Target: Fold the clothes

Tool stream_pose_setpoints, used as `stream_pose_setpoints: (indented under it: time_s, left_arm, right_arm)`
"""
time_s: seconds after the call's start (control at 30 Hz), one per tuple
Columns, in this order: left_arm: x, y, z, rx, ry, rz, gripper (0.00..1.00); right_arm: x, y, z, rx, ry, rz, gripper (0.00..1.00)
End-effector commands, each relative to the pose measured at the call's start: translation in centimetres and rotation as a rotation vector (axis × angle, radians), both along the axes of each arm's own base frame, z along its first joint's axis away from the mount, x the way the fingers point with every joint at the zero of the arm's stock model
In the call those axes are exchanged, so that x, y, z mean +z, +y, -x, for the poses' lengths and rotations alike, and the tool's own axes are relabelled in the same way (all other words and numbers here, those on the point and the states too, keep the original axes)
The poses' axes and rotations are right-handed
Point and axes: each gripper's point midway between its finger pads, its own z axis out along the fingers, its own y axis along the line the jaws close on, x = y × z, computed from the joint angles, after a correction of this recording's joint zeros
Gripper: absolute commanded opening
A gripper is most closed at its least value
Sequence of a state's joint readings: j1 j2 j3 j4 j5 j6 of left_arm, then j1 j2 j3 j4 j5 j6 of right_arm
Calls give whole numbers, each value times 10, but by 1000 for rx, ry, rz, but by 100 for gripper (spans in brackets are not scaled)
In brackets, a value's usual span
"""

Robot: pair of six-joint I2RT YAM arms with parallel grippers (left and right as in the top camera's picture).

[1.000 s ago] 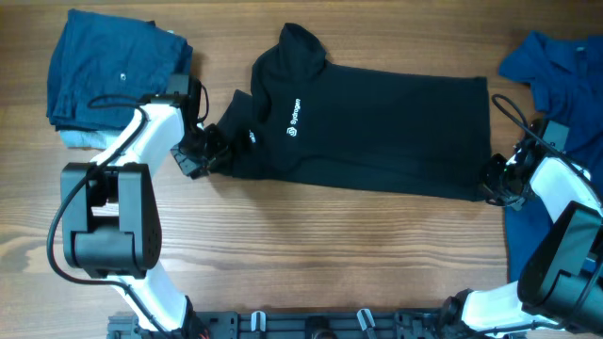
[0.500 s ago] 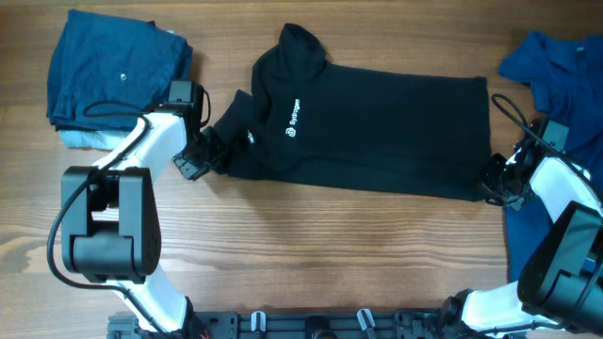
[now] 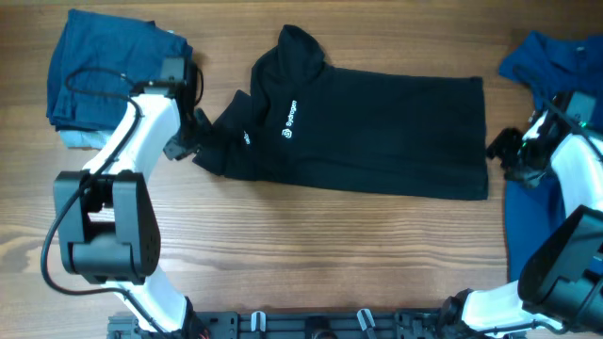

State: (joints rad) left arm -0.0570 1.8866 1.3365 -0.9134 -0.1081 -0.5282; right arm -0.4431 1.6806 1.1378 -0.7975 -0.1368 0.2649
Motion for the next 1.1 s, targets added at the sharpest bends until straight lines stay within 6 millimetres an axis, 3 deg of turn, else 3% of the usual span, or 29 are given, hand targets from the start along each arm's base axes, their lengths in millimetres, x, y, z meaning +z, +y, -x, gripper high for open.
stream_pose_setpoints:
  time_s: [0.0,0.07,0.13,0.17,0.23,0.33,0.5,0.53,0.57,0.6,0.63,0.67,0.77,0.87,0.9,0.97,1.03,1.07]
  left_arm:
    - [52,1,-22,-1,-144,-7,30]
    - [53,-1,-22,-3,-143,4,4]
    - [46,-15,-21,-18,-123,86,4]
    - [44,-21,-20,-24,-116,122,4]
    - [44,-32,-20,-34,-111,182,4]
    - [34,-32,-23,-30,-116,183,4]
    - [-10,-34,-22,-25,-70,192,4]
    - [-15,-34,-20,-24,-58,192,4]
    - [-18,-33,-20,-22,-51,186,6]
    - [-19,-30,-20,-20,-50,171,7]
    - [-19,-27,-21,-18,-54,152,7]
    - [-19,-21,-22,-13,-61,121,7]
    - [-17,-11,-31,7,-94,100,9]
    - [-16,-1,-38,28,-127,100,20]
    - [-15,1,-40,35,-132,100,25]
    - [-15,1,-40,32,-136,113,35]
    - [-15,-6,-41,25,-136,151,36]
    - [-15,-8,-42,22,-140,163,48]
  right_arm:
    - [50,42,-30,236,-130,-138,63]
    - [55,65,-28,323,-104,-147,58]
    - [45,91,-12,375,-5,-177,34]
    - [41,95,-8,380,28,-169,27]
    - [28,104,-2,383,82,-150,4]
    - [15,142,8,534,105,-169,4]
    - [-1,216,6,916,25,-108,4]
    - [0,233,2,966,-7,-99,27]
    - [1,243,1,991,-28,-106,37]
    - [7,264,0,1026,-79,-166,29]
    - [14,283,-1,1060,-134,-238,13]
    - [18,297,-1,1116,-175,-256,8]
    - [9,319,-11,1399,-243,59,5]
    - [22,355,-37,1520,-411,309,8]
    - [27,367,-39,1553,-457,331,10]
    - [33,396,-40,1635,-556,365,24]
    - [23,408,-42,1657,-565,396,38]
    - [8,413,-41,1702,-548,421,45]
